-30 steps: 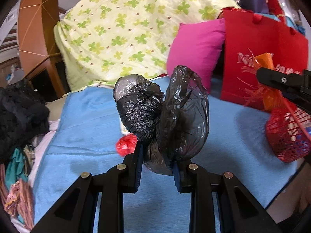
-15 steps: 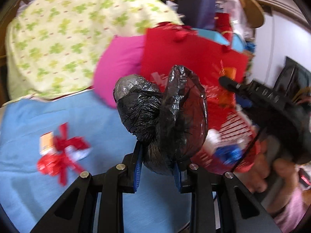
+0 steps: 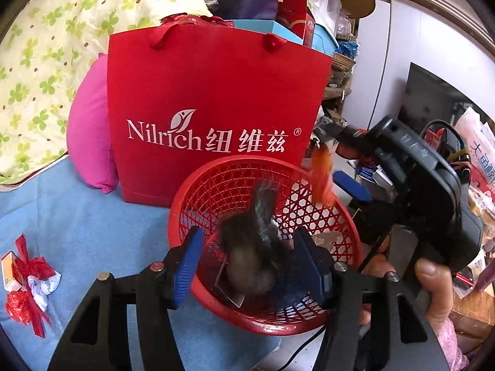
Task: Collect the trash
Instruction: 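Drop black bags and orange wrapper into the red mesh basket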
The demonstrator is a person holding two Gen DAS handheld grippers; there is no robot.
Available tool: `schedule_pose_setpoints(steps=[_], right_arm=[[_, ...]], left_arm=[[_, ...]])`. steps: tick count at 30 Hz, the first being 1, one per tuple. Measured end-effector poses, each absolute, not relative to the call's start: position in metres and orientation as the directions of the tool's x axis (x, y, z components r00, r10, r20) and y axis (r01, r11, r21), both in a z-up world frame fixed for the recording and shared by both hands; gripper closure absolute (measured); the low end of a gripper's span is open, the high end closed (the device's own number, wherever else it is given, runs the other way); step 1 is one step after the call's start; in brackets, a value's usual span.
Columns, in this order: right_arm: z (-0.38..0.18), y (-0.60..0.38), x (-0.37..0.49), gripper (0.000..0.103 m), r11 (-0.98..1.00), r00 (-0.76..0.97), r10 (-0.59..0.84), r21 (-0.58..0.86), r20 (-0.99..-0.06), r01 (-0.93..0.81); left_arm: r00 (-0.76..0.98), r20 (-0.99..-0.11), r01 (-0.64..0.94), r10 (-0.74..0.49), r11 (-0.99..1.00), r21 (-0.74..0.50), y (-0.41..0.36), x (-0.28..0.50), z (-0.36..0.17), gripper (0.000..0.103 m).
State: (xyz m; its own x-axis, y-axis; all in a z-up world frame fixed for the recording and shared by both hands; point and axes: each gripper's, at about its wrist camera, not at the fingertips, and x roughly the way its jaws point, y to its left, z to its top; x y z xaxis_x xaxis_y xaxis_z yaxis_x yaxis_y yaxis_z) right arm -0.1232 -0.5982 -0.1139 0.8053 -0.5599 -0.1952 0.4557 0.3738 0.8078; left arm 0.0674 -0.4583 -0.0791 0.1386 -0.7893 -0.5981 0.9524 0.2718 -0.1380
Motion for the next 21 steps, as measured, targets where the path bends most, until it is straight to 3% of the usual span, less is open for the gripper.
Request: schedule_pose_setpoints(steps=[6, 13, 18, 21], right_arm=[[-0.094, -0.573, -0.102, 0.027, 0.512, 0.829, -0.540, 0.726, -0.144, 0.459], [-0.075, -0.505, -0.038, 0.027, 0.723, 0.914, -0.384, 0.574, -0.128, 0.384], [-0.077, -0.447, 0.015, 0.027, 0.841, 0.962, -0.206, 0.470, -0.177, 0.267], [-0.090, -0.426, 0.049, 0.027, 0.863, 0.959, -0.093, 0.459, -0.267, 0.212]], left_arm=[[0.226, -0.610, 0.930, -0.760, 0.355, -0.098, -0.417, 0.086, -0.083, 0.041], [0.425, -0.601, 0.816, -0.677, 0.574, -0.070, -0.326, 0.149, -0.099, 0.041], [0.570, -0.608, 0.668, -0.553, 0.743, -0.049, -0.263, 0.199, -0.118, 0.041], [0.590, -0.635, 0.594, -0.499, 0.801, -0.077, -0.231, 0.228, -0.130, 0.041]])
